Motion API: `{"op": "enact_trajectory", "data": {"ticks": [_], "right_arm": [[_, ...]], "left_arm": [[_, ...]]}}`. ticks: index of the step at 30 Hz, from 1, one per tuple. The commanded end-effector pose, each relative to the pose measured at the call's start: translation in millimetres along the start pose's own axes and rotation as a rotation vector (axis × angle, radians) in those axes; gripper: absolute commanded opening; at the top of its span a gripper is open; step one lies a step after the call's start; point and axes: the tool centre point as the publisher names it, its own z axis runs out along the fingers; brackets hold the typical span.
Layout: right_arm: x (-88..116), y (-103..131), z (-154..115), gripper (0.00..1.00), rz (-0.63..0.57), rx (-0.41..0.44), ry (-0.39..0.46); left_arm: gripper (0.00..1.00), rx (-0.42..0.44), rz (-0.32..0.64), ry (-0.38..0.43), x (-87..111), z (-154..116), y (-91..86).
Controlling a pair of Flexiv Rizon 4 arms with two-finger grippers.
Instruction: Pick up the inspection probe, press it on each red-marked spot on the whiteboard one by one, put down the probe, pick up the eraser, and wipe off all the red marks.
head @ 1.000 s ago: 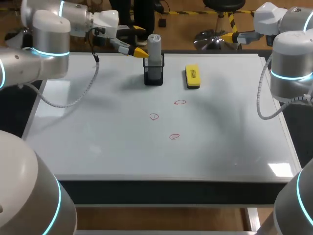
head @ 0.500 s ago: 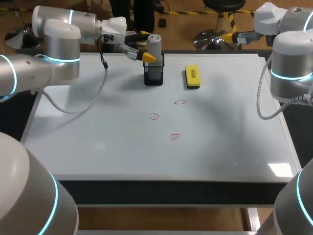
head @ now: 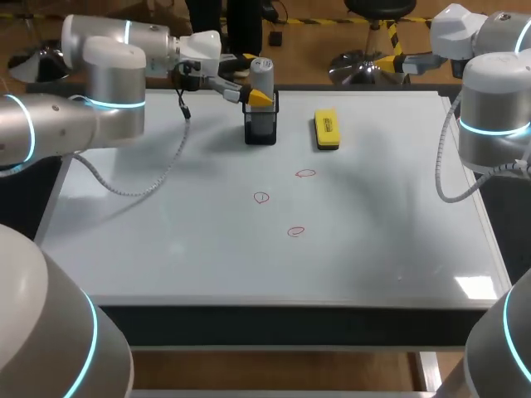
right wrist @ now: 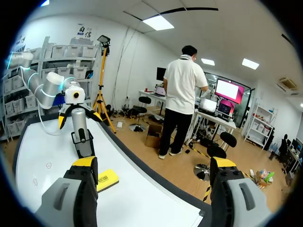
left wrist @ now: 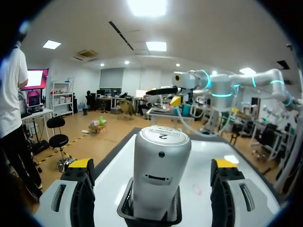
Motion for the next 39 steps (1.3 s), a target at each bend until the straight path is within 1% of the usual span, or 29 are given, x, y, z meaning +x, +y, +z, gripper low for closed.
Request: {"op": "enact_trajectory", "data": {"ticks": [1,2,3,4,5,6,13,18,27,31,39], "right_arm": [[-0.5,0.1,0.2,1.0,0.0,0.002,0.001],[-0.5,0.1,0.2,1.0,0.0,0.002,0.001],[-0.5,0.1,0.2,1.0,0.0,0.002,0.001],[-0.5,0.1,0.2,1.0,0.0,0.002,0.001],[-0.5,0.1,0.2,1.0,0.0,0.002,0.001],[-0.5,0.1,0.2,1.0,0.0,0.002,0.001],[-0.5,0.1,0.2,1.0,0.0,0.002,0.001],[-0.5,0.1,0.2,1.0,0.0,0.002,0.001],[-0.5,0.1,0.2,1.0,0.0,0.002,0.001],[-0.5,0.1,0.2,1.0,0.0,0.002,0.001],[-0.5,0.1,0.2,1.0,0.0,0.002,0.001]], "left_arm": [[0.92,0.0,0.001,-0.01,4.2,-1.7,0.1],[0.82,-0.001,0.002,-0.01,4.3,-1.9,0.2],[0.6,-0.001,0.003,-0.008,4.6,-2.1,0.3],[0.42,-0.002,0.004,-0.007,5.0,-2.5,0.5],[0.06,-0.002,0.006,-0.006,5.7,-3.6,0.6],[0.0,-0.002,0.01,-0.002,6.1,-4.4,0.7],[0.0,-0.013,0.027,0.01,8.7,-8.3,0.3],[0.0,-0.004,0.046,0.02,12.3,-10.9,-8.9],[0.0,0.0,0.055,0.033,19.5,-15.0,-32.2],[0.0,0.009,0.071,0.03,23.4,-18.9,-47.4],[0.0,0.021,0.064,0.017,28.5,-27.1,-76.0]]}}
